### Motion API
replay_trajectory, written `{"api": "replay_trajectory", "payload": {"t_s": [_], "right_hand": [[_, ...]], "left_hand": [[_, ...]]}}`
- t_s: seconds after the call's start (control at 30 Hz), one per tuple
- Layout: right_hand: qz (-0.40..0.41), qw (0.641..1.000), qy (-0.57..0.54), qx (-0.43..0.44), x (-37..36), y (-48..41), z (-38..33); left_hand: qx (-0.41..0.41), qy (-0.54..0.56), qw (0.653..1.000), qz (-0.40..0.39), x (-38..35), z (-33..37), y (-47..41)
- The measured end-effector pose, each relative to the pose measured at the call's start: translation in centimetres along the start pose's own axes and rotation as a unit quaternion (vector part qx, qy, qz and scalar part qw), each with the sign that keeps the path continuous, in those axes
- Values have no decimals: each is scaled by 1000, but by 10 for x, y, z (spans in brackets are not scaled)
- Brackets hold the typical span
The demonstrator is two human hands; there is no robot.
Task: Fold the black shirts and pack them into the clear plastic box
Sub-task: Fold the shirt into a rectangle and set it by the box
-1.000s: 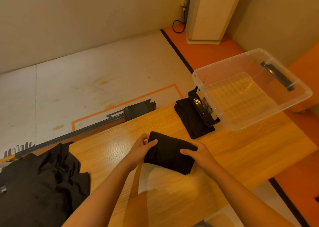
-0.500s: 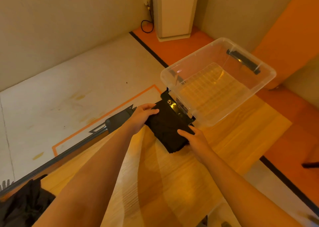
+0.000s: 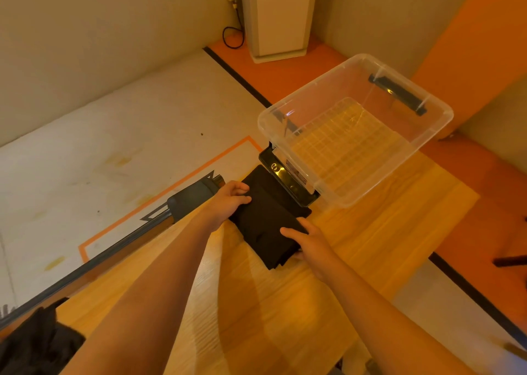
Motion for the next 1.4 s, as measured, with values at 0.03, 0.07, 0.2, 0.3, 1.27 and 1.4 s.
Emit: {"api": "replay_trajectory", "payload": {"t_s": [0.03, 0.07, 0.2, 0.3, 1.27, 1.4], "right_hand": [[-2, 1000, -1, -5, -4, 2, 5], [-5, 1000, -1, -9, -8, 3, 10], [28, 999, 16, 4, -15, 6, 16], [67, 997, 7, 36, -13, 8, 3], [139, 984, -102, -49, -17, -1, 1], [134, 989, -56, -28, -17, -1, 0]], "left_hand": [[2, 1, 1000, 2, 5, -5, 5], [3, 4, 1000, 3, 9, -8, 10], [-6, 20, 1000, 5, 21, -11, 23], [-38, 75, 996, 23, 29, 2, 27], [-32, 31, 999, 18, 31, 9, 2], [-53, 9, 998, 28, 29, 10, 4]]}}
Point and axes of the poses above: each hand's wrist, its own y-axis away from the middle knuckle, its own x-axis out of the back of the hand, z = x × y, the point moved 6 cm from there along -y, towards the middle knuckle, and after that the axes turned 11 degrees about -x, right-handed, at the moved point
